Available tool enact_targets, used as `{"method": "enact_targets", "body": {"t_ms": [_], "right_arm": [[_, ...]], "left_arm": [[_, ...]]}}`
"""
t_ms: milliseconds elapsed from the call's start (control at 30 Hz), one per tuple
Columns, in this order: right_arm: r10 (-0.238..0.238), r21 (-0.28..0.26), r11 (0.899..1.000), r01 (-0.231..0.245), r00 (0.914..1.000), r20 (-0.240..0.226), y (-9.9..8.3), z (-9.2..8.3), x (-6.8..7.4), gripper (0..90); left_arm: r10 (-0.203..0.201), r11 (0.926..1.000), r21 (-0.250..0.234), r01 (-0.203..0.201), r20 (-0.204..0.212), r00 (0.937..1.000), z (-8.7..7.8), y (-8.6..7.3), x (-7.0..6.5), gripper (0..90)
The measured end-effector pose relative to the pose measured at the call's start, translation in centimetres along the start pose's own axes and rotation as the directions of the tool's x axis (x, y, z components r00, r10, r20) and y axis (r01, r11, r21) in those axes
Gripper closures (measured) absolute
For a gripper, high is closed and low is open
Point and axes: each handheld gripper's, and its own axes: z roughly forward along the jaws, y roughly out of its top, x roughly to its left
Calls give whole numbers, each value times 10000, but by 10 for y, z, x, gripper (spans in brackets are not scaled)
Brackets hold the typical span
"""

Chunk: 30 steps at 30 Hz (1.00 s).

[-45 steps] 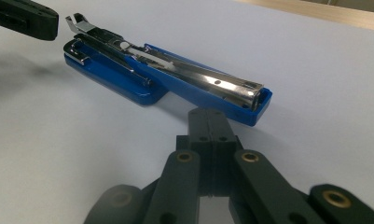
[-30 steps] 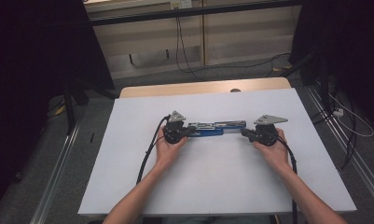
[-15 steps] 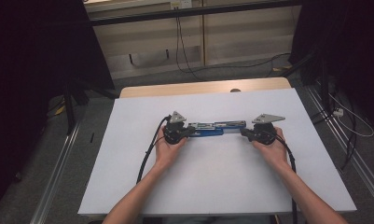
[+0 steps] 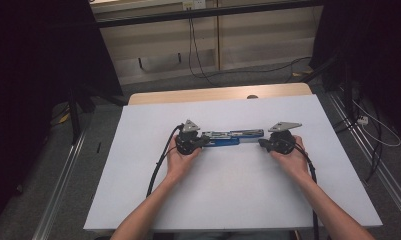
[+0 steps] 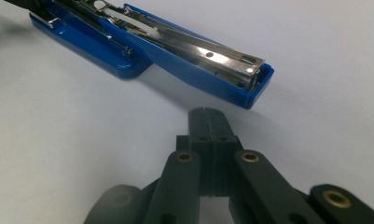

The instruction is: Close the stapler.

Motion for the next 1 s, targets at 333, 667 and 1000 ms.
{"method": "enact_targets", "body": {"t_ms": [333,667,1000], "right_arm": [[-18,234,9997,19,10000,-36,3,9,3,900],[-145,118,9998,143,9998,112,3,11,5,900],[-225,72,9997,224,9996,142,4,12,5,900]], "left_arm": [[125,9999,-80,-126,-117,9999,1,-1,-2,900],[-20,9995,-308,18,-53,10000,1,-3,-3,900],[251,9991,-343,-255,-120,9996,3,-3,-6,900]]}}
